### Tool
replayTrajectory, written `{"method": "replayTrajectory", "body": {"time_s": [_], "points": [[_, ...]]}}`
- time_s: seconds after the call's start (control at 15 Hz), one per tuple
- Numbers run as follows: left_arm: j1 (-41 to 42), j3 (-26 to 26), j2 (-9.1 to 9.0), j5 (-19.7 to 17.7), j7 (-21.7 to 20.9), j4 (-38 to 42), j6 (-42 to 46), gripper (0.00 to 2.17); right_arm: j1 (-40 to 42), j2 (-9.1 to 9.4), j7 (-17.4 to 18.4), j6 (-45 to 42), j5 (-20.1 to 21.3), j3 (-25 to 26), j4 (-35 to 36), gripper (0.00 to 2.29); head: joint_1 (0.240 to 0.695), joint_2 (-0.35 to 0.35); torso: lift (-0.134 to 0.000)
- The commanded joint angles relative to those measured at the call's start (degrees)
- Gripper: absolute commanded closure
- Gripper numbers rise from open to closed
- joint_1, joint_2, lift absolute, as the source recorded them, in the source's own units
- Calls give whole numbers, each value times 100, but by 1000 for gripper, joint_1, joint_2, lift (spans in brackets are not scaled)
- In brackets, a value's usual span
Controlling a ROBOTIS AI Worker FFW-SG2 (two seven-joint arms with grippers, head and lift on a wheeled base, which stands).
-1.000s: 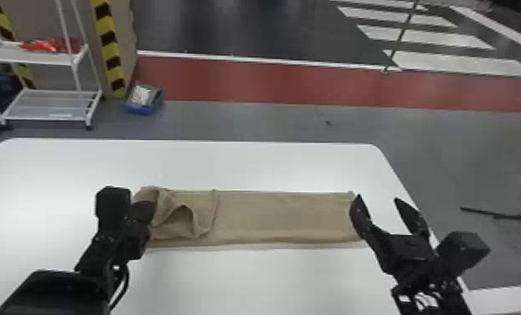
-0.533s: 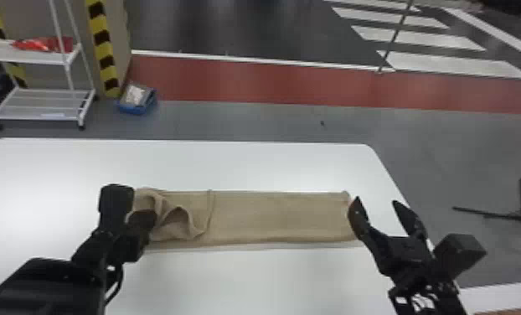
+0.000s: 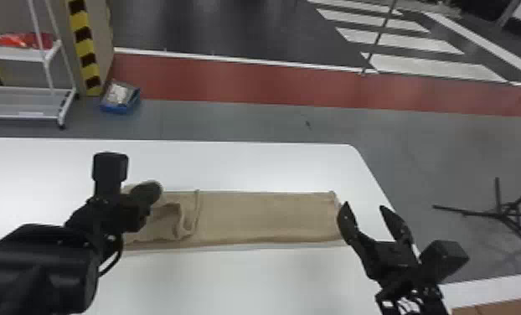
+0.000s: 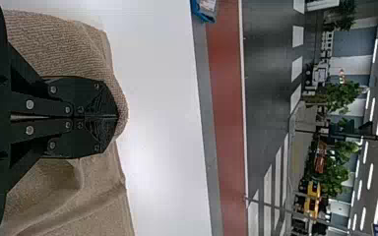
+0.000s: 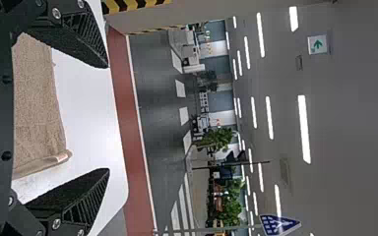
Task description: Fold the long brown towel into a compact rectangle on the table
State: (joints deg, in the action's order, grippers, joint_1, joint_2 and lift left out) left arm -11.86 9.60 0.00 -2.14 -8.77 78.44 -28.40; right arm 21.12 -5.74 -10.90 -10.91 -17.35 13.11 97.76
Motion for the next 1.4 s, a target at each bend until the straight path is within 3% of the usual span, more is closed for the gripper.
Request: {"method": "replayTrajectory", "body": {"time_s": [0.0, 0.27, 0.4, 0.53, 0.73, 0.87, 0.93, 1.33], "points": [[-194, 139, -15, -366, -11, -189, -4, 1690, -21, -14, 1, -38, -32, 7, -64, 137, 695, -252, -57], [-388, 183, -15, -1201, -11, -593, 453, 1686, -56, -6, -35, -38, -32, -2, -152, 137, 695, -280, -57], [-519, 174, -15, -1447, -2, -813, 523, 1568, -135, -14, -52, -38, -32, -10, -258, 137, 695, -284, -57], [-581, 227, -15, -1447, 191, -866, 418, 1568, -188, -14, -52, -20, -32, -46, -310, 137, 695, -285, -57], [-581, 543, -15, -1139, 648, -646, -778, 1568, -319, -23, -52, -20, -23, -81, -425, 137, 695, -279, -57], [-519, 798, -15, -990, 833, -496, -1024, 1497, -381, -14, -52, -20, -5, -142, -451, 137, 695, -285, -57], [-432, 842, -15, -1025, 833, -435, -883, 1477, -390, -14, -43, -20, 12, -186, -451, 137, 695, -287, -57], [-352, 1000, -15, -2167, 833, -391, 927, 1477, -425, 3, -43, -38, 3, -221, -565, 137, 695, -313, -57]]}}
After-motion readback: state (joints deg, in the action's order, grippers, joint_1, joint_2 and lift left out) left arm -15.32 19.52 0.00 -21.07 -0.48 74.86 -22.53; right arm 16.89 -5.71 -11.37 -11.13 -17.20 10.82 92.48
